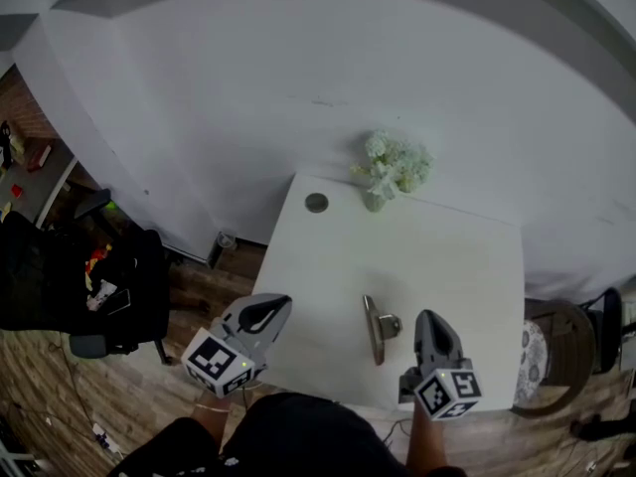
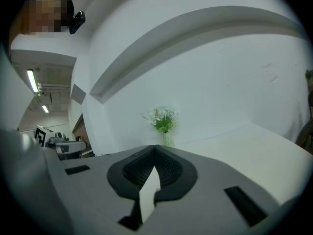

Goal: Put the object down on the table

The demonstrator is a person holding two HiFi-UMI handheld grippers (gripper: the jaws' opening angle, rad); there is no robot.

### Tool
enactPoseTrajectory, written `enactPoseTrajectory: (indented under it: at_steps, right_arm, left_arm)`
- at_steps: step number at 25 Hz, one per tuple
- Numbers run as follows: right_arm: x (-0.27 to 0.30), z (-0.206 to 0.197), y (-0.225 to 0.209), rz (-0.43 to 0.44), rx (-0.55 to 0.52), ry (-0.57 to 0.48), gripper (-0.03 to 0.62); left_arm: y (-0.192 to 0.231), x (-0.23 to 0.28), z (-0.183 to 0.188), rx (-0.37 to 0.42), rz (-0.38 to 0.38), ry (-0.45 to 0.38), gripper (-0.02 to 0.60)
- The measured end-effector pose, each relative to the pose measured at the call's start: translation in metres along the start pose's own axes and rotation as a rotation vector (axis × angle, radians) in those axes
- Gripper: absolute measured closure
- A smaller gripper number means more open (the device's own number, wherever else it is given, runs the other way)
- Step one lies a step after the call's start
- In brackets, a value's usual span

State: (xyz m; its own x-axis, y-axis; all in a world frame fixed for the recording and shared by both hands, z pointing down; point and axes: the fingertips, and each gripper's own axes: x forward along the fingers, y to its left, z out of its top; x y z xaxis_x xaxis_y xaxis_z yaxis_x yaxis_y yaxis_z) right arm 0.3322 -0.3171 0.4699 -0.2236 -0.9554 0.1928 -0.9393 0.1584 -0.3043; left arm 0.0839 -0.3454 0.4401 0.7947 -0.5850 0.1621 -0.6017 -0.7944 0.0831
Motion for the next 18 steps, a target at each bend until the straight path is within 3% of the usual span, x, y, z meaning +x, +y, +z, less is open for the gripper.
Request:
enactPoseTrajectory:
  at_steps: [18]
  right_arm:
    - [0.005,-0.001,0.020,0.032,-0.026,0.016,0.597]
  left_arm:
    - [0.008,-0.012,-0.007,-0.004,0.007,0.014,0.583]
